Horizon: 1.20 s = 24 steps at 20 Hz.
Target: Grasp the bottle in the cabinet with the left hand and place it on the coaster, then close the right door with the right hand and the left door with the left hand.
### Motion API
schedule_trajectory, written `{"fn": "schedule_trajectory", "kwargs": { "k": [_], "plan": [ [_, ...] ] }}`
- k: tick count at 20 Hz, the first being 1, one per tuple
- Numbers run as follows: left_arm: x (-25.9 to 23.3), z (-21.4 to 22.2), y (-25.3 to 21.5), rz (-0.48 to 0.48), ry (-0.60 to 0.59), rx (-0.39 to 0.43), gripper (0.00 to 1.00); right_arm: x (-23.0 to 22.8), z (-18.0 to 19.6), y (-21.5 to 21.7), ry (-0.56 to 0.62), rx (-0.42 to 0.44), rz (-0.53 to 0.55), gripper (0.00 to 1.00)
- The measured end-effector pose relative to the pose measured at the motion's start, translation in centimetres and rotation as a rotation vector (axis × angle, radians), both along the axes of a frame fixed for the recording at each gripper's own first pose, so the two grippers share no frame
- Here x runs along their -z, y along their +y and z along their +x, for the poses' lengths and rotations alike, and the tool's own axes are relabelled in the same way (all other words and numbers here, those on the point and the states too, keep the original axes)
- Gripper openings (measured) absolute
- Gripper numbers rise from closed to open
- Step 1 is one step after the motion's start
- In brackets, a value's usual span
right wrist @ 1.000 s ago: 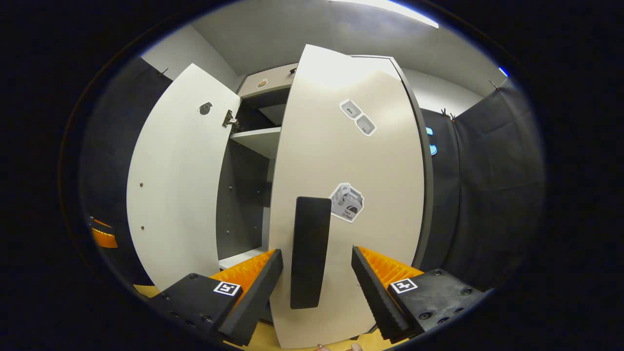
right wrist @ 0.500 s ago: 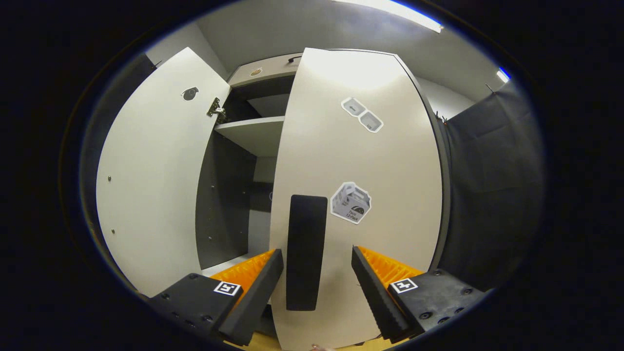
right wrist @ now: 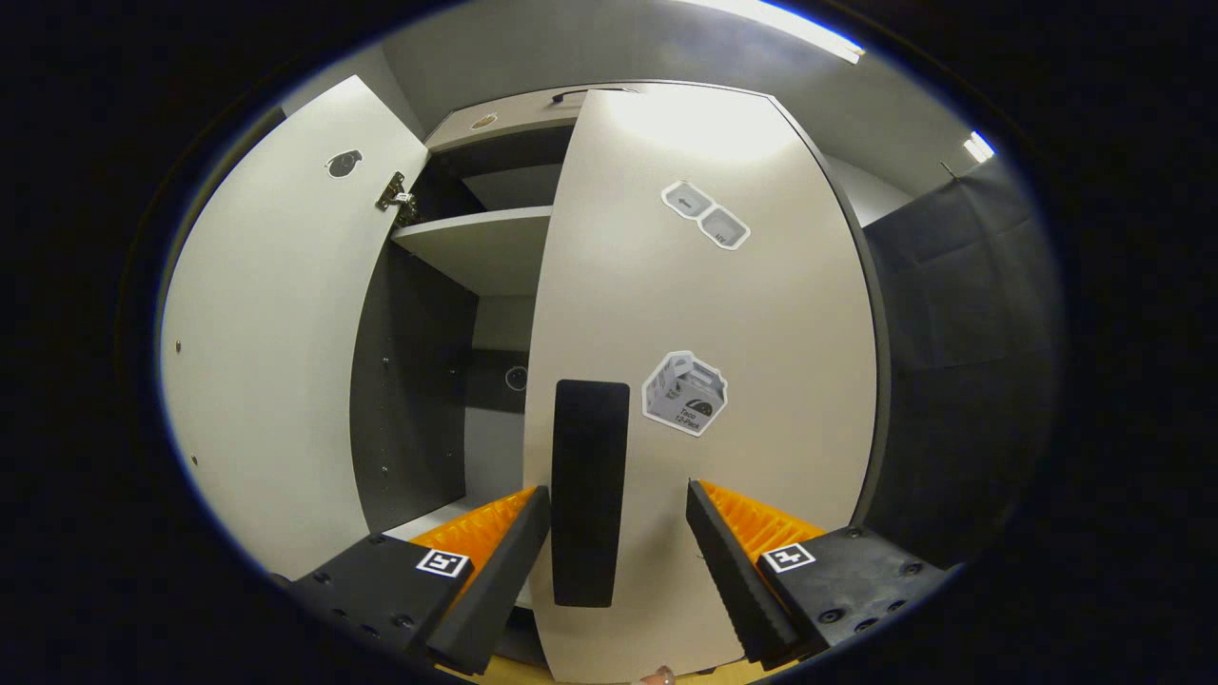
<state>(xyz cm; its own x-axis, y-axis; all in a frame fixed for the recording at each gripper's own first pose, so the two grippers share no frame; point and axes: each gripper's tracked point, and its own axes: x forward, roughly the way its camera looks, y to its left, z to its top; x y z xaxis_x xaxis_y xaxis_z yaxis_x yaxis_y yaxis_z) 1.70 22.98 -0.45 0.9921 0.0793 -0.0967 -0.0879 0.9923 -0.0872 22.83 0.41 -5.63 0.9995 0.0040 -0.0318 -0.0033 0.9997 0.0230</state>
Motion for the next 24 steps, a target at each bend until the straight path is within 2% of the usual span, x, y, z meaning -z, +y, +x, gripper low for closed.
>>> {"fn": "schedule_trajectory", "kwargs": {
  "k": [5, 8, 12, 14, 18, 19, 20, 24],
  "plan": [
    [0.0, 0.3, -0.8, -0.024, -0.012, 0.051, 0.94, -1.3, -4.0, -1.4, -0.021, 0.034, 0.01, 0.97],
    [0.0, 0.9, -2.1, -0.026, -0.011, 0.122, 0.94, -1.8, -6.4, -2.6, -0.023, 0.079, -0.025, 0.98],
    [0.6, 3.1, -6.0, -0.033, -0.002, 0.231, 0.94, -2.1, -9.2, -4.3, -0.002, 0.105, -0.041, 0.97],
    [0.6, 4.2, -8.8, -0.006, -0.004, 0.28, 0.94, -2.6, -10.0, -5.6, -0.009, 0.117, -0.045, 0.97],
    [1.6, 6.8, -14.6, -0.047, -0.013, 0.355, 0.94, -3.2, -10.5, -6.7, -0.007, 0.11, -0.034, 0.97],
    [1.8, 7.0, -15.5, -0.051, -0.013, 0.368, 0.91, -3.2, -10.8, -7.0, -0.004, 0.105, -0.043, 0.97],
    [2.0, 7.1, -16.2, -0.036, -0.007, 0.375, 0.94, -3.2, -11.1, -7.2, -0.004, 0.101, -0.053, 0.97],
    [2.2, 6.8, -18.2, -0.002, 0.013, 0.386, 0.94, -2.5, -12.1, -7.5, 0.028, 0.073, -0.056, 0.97]
  ]
}}
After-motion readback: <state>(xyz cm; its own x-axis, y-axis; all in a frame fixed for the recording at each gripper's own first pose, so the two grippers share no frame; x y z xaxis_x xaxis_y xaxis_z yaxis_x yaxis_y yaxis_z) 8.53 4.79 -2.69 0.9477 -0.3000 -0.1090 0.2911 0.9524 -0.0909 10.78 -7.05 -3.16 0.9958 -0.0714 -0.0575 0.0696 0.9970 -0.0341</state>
